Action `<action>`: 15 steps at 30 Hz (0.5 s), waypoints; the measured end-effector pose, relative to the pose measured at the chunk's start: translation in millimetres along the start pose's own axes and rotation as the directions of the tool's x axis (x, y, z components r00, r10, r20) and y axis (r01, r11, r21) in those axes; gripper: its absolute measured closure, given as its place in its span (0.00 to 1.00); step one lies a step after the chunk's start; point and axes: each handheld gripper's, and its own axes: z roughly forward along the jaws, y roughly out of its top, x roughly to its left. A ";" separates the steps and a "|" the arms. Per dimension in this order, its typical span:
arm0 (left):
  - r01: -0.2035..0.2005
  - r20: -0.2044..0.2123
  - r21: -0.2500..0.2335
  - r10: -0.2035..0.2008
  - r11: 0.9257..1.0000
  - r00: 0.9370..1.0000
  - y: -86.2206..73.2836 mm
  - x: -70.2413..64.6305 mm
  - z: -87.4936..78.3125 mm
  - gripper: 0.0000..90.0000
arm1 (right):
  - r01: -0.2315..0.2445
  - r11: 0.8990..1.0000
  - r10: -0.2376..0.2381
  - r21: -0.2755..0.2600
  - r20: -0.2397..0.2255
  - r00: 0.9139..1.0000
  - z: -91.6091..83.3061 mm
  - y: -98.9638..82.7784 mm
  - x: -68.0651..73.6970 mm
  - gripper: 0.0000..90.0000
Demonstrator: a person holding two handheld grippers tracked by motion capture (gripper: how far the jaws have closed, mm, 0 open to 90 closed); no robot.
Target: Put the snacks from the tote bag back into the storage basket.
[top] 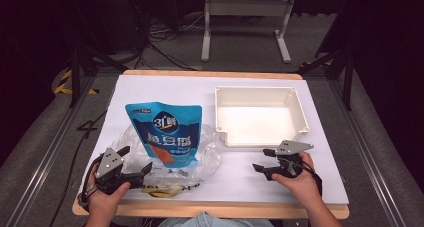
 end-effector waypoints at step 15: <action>-0.005 0.012 -0.009 0.005 1.000 1.000 1.6 -2.4 -2.2 0.10 | -0.025 0.997 0.023 -0.067 -0.034 0.999 -4.0 3.2 4.5 0.31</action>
